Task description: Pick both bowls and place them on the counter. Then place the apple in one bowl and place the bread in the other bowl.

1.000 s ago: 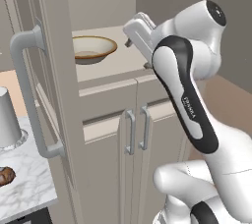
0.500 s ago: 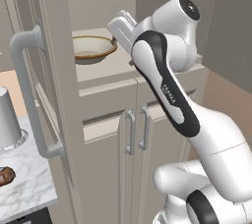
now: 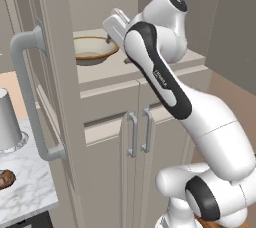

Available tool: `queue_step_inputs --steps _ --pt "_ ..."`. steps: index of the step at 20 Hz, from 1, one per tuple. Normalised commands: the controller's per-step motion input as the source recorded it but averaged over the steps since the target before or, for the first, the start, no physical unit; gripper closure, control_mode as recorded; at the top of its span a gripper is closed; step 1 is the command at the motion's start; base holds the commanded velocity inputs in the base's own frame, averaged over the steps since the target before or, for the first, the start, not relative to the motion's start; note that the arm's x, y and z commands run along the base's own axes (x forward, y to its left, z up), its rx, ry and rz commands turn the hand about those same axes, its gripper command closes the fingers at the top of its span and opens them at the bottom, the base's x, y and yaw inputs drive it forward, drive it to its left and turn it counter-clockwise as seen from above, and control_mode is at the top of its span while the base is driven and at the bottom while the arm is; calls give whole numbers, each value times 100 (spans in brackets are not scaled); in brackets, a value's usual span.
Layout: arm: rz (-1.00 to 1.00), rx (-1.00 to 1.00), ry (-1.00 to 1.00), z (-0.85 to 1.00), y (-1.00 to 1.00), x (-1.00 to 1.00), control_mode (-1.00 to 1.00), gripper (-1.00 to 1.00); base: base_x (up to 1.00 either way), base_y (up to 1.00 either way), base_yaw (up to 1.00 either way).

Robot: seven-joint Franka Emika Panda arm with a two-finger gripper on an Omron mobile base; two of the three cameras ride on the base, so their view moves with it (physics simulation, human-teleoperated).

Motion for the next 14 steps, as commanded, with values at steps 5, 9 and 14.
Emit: queue_step_inputs --steps 5,9,14 --pt "0 0 7 -8 3 19 -100 -100 0 0 0" --pt "0 0 6 -19 9 15 -100 -100 0 0 0" --pt "0 0 4 -20 12 15 -100 -100 0 0 0"
